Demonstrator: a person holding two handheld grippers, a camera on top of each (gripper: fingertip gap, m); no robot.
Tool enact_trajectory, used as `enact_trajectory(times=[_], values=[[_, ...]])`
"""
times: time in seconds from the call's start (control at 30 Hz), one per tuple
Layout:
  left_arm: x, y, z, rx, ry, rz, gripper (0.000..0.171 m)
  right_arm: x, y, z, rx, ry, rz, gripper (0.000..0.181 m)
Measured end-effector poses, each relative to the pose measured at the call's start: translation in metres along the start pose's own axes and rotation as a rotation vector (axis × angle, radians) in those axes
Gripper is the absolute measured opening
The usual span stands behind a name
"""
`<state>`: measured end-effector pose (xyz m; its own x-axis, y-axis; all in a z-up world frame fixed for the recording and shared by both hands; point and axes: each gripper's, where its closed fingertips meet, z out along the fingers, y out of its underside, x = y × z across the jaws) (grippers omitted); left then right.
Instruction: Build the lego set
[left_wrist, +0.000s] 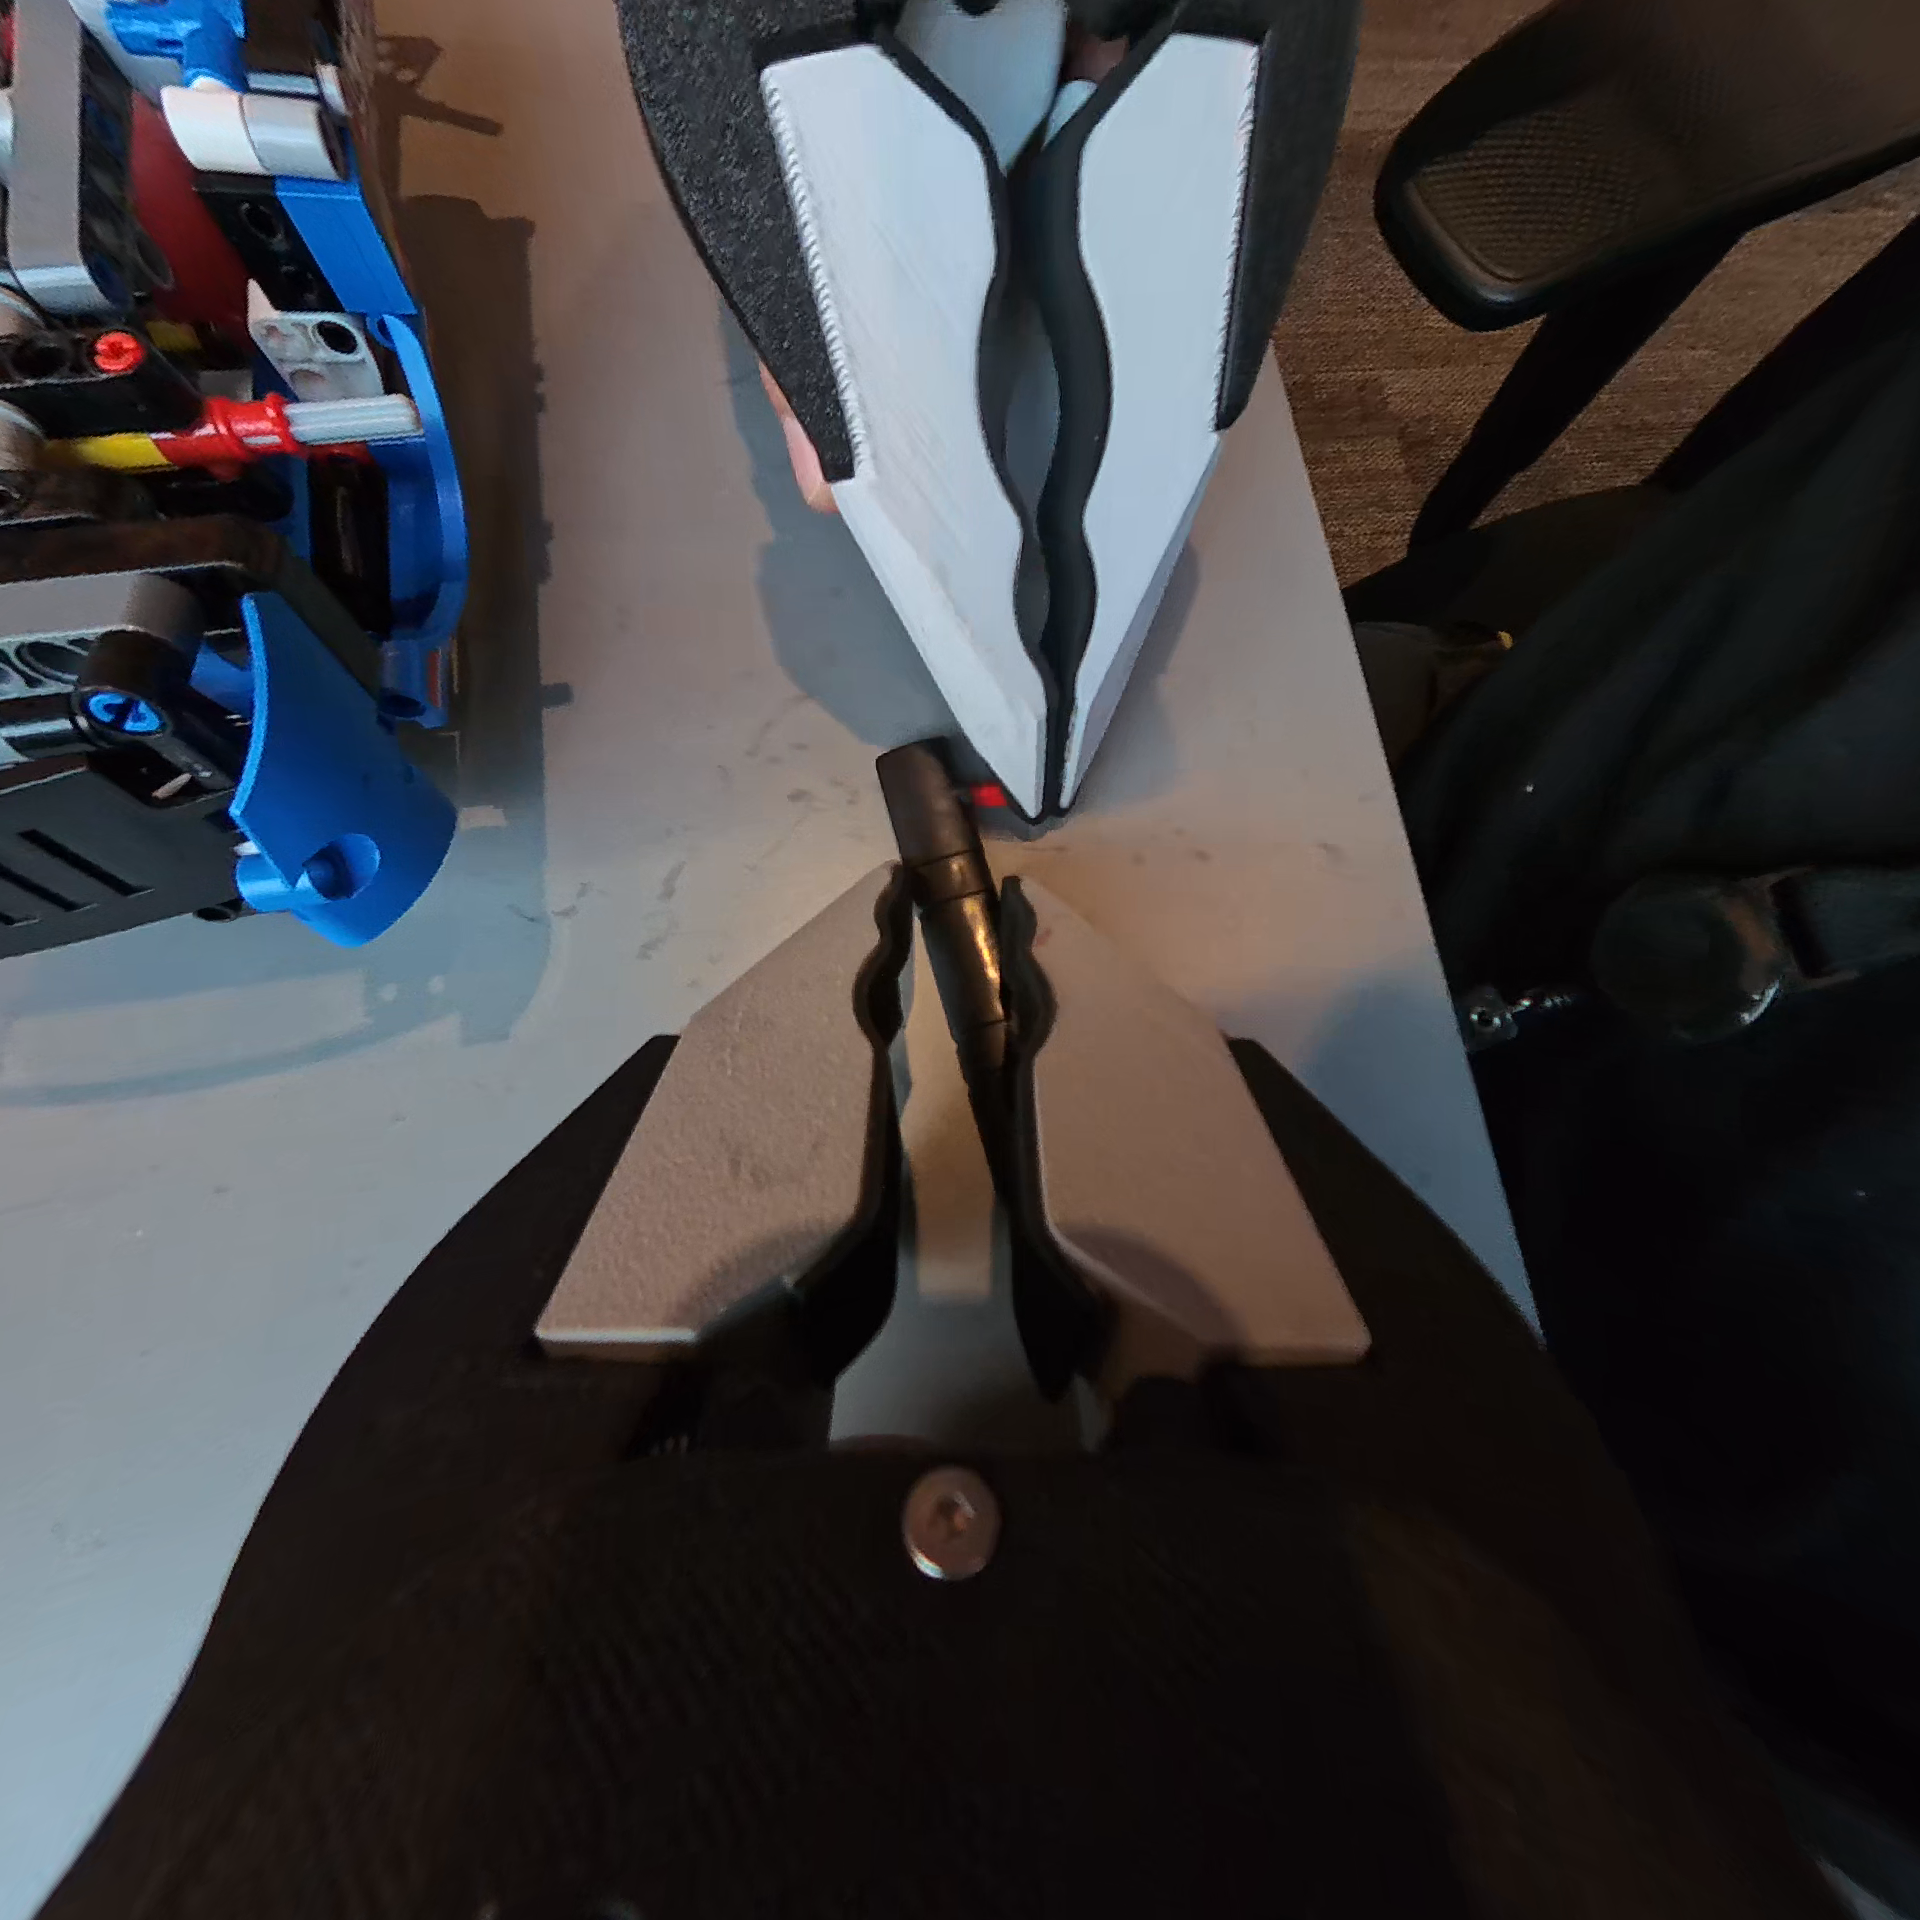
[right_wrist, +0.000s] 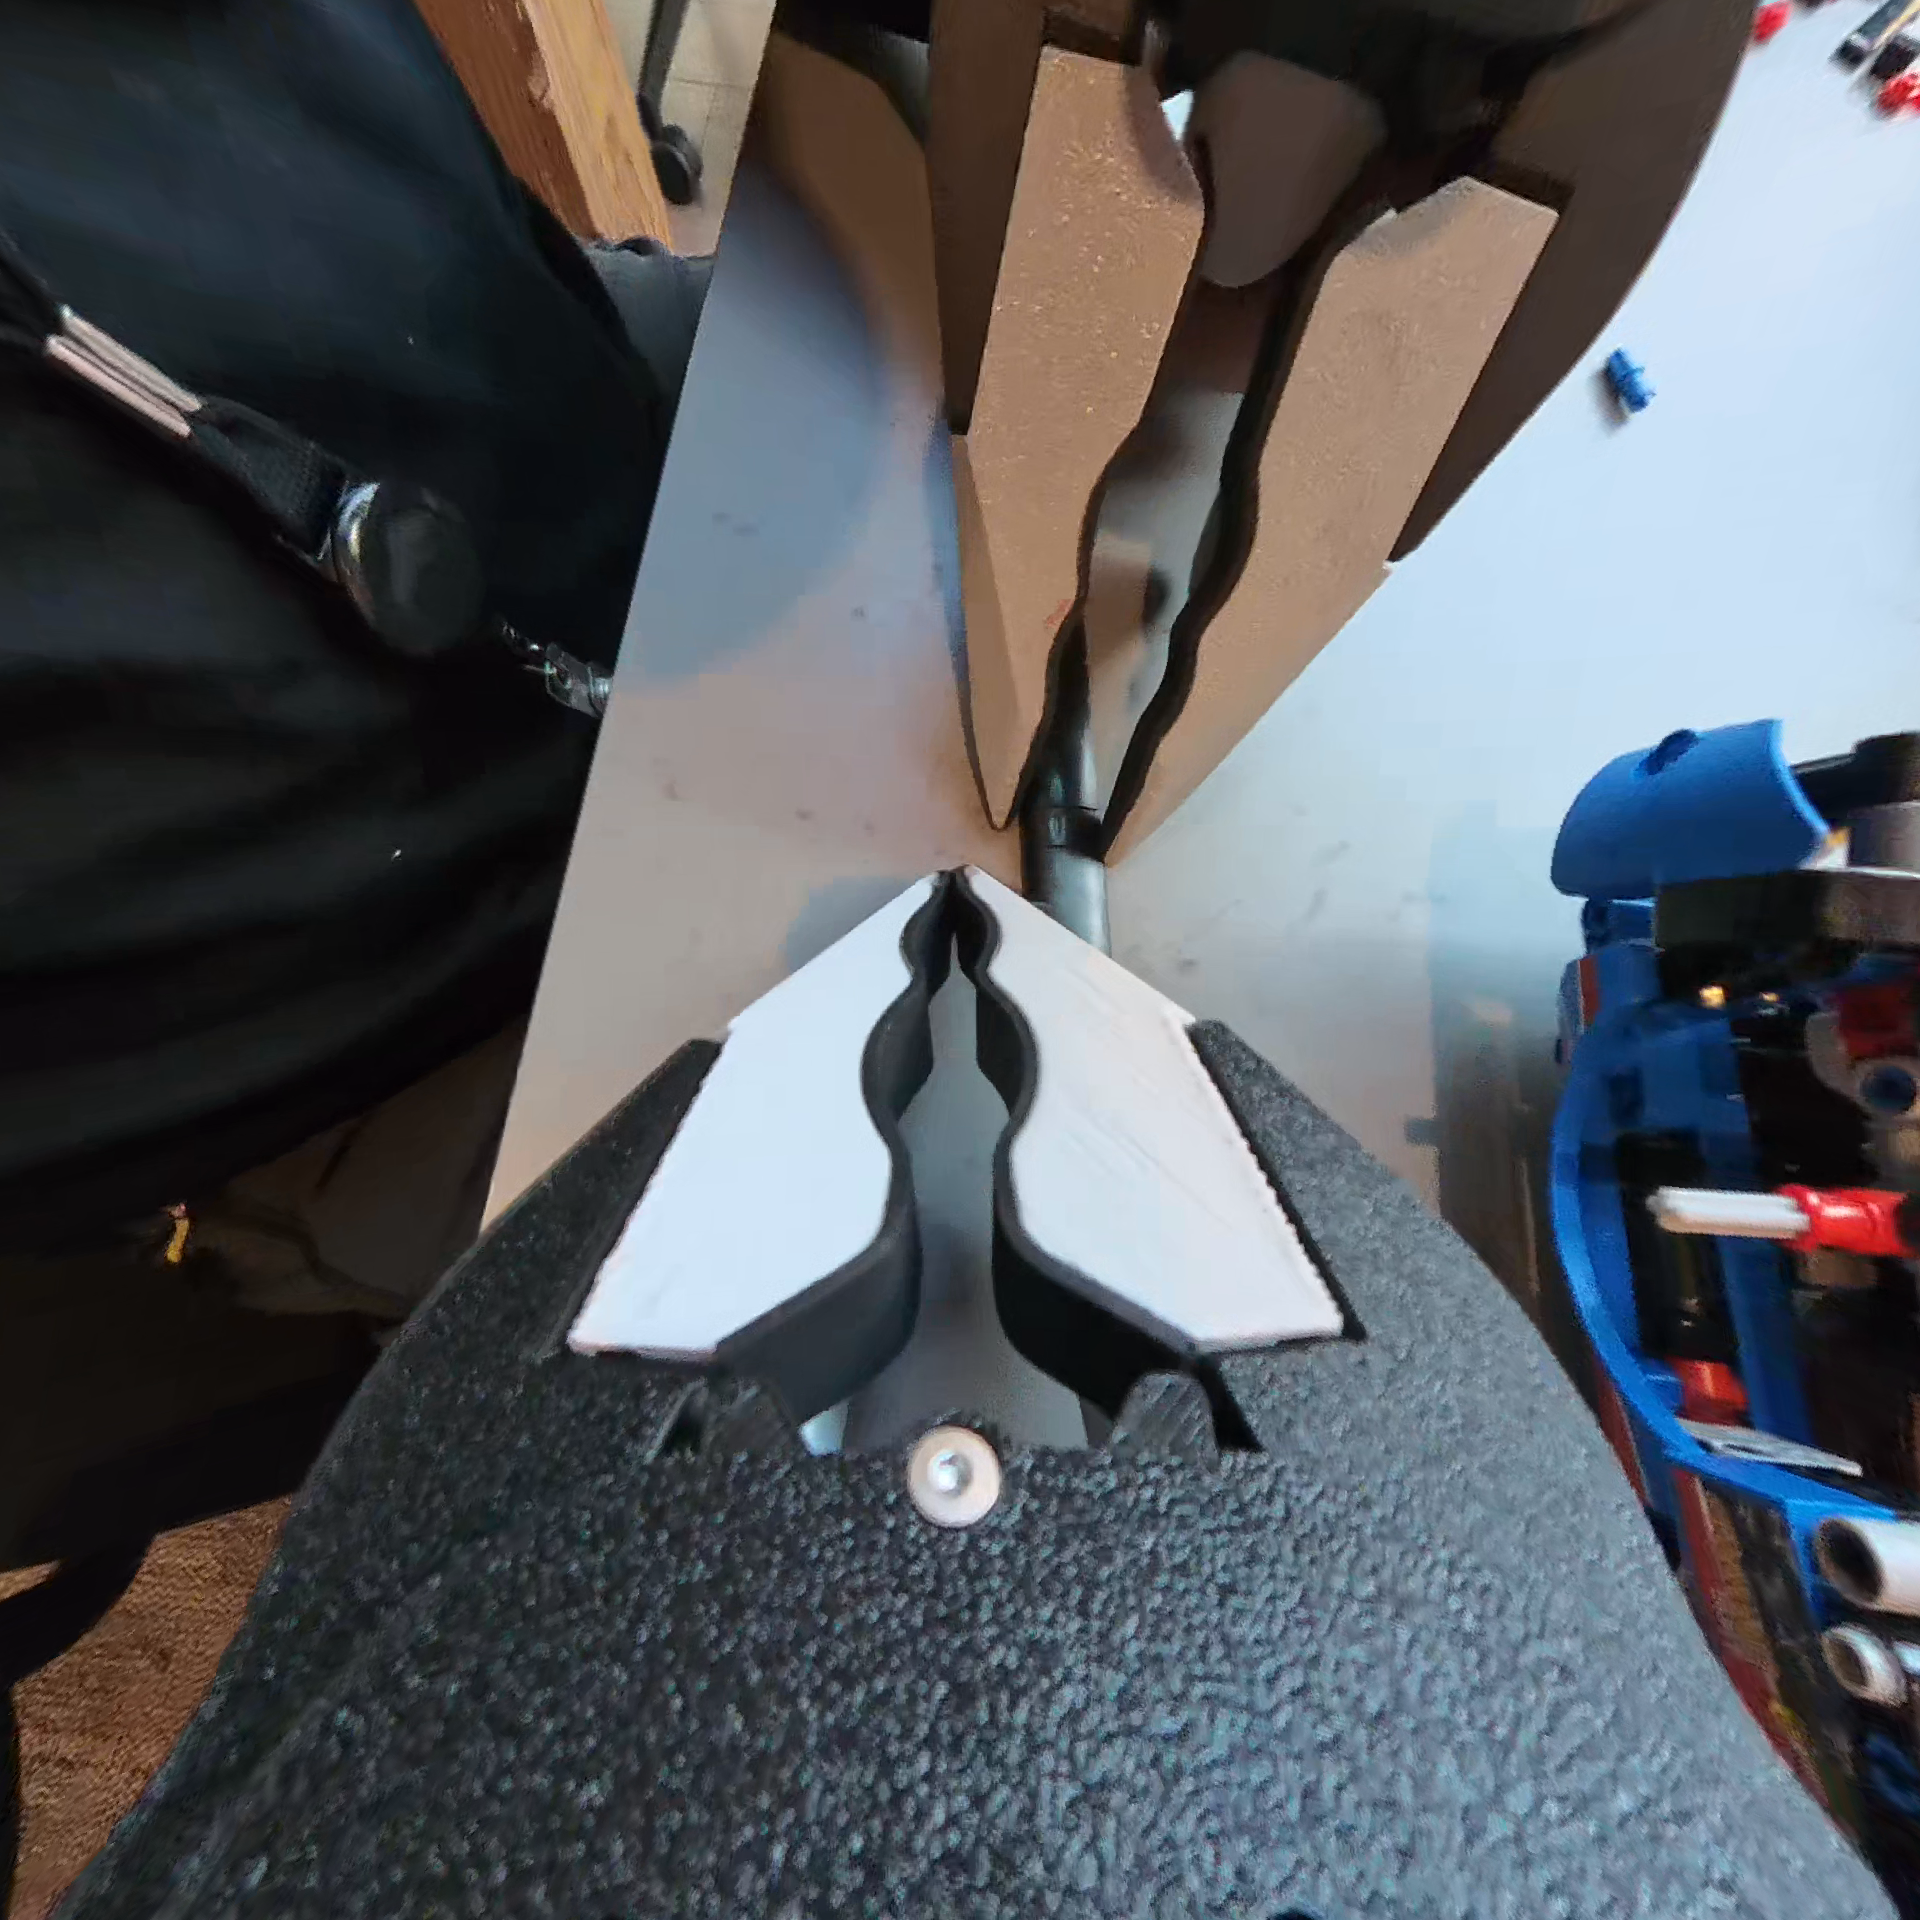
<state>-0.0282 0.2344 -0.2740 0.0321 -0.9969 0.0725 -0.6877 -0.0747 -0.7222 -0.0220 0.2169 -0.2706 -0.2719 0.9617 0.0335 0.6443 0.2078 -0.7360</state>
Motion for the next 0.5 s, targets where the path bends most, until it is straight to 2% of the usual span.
enact_trajectory(times=[0.17,0.27,0.37,0.43,0.5], values=[[0.002,0.0,0.0,0.001,0.005,0.004,0.014,0.005,-0.001,-0.004,0.02,0.09,-0.019,0.0],[0.002,0.0,0.0,0.003,0.015,-0.023,0.014,0.008,-0.003,-0.007,0.03,0.175,-0.037,0.024],[0.002,0.0,0.0,0.003,0.017,-0.023,0.014,0.017,-0.003,-0.014,0.06,0.236,0.026,0.048],[0.002,0.0,0.0,0.002,0.017,-0.02,0.014,0.015,0.001,-0.012,0.041,0.214,0.064,0.047],[0.002,0.0,0.0,0.003,0.018,-0.022,0.014,0.019,0.006,-0.009,-0.008,0.247,0.033,0.037]])
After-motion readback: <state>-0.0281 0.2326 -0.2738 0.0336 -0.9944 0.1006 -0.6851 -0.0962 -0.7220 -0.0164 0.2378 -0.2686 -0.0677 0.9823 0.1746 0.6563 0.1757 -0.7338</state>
